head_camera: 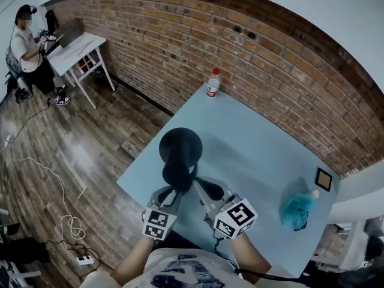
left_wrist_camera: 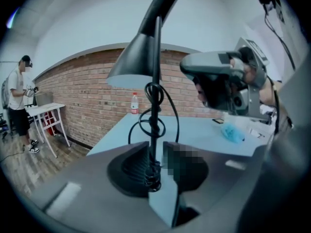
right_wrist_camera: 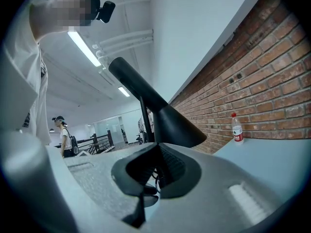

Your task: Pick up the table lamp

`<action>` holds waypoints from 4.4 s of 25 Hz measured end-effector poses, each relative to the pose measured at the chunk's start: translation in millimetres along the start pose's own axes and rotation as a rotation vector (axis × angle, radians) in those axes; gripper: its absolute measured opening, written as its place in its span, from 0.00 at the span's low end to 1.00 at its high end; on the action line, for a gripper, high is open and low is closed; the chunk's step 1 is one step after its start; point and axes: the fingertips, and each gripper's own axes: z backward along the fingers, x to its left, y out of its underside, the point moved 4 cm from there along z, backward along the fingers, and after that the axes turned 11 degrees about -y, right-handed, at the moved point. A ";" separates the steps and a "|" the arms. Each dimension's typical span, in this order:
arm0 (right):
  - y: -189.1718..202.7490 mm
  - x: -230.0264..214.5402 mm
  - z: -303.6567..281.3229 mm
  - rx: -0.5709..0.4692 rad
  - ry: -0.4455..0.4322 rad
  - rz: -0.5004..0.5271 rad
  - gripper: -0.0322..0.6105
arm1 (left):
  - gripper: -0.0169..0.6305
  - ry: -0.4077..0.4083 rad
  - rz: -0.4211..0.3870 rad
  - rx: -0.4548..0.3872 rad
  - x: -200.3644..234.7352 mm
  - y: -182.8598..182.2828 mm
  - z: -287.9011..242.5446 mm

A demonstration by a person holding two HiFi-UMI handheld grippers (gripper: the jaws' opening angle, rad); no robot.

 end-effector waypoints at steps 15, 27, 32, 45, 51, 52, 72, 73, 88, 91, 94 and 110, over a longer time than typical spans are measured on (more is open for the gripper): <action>0.9 -6.7 -5.6 0.005 -0.012 -0.009 0.05 | 0.16 0.032 0.006 0.012 1.2 0.5 -27.5; -5.5 -4.6 -20.5 -0.002 -0.077 -0.004 0.15 | 0.15 0.045 0.025 0.007 -1.0 -1.1 -32.3; -7.1 -0.3 -32.2 0.019 -0.146 0.028 0.17 | 0.15 0.048 0.033 0.002 -0.7 -1.1 -34.4; 3.3 -1.2 -50.5 0.074 -0.216 0.035 0.18 | 0.15 0.065 0.046 -0.009 -1.2 0.0 -37.0; 2.4 0.5 -54.8 0.068 -0.232 0.037 0.17 | 0.13 0.066 0.053 -0.018 2.3 0.6 -36.2; 2.7 0.3 -54.6 0.066 -0.228 0.037 0.17 | 0.13 0.064 0.057 -0.023 2.1 1.0 -36.0; 3.5 -1.3 -52.4 0.013 -0.206 0.033 0.13 | 0.11 0.078 0.052 -0.071 3.2 2.0 -36.5; 3.4 -1.5 -52.1 0.010 -0.208 0.028 0.13 | 0.11 0.077 0.053 -0.072 3.1 1.9 -36.5; 3.7 6.1 -39.7 -0.022 -0.215 -0.006 0.13 | 0.10 0.047 -0.004 -0.070 -4.3 1.9 -26.4; 3.5 8.8 -35.5 -0.025 -0.210 -0.008 0.13 | 0.10 0.043 -0.016 -0.070 -4.9 1.9 -22.3; 1.3 10.1 -30.9 -0.034 -0.206 -0.010 0.12 | 0.10 0.038 -0.022 -0.072 -5.6 0.2 -17.5; -22.3 25.0 0.8 -0.038 -0.181 0.076 0.12 | 0.10 0.069 -0.041 -0.126 -34.5 -23.3 -5.7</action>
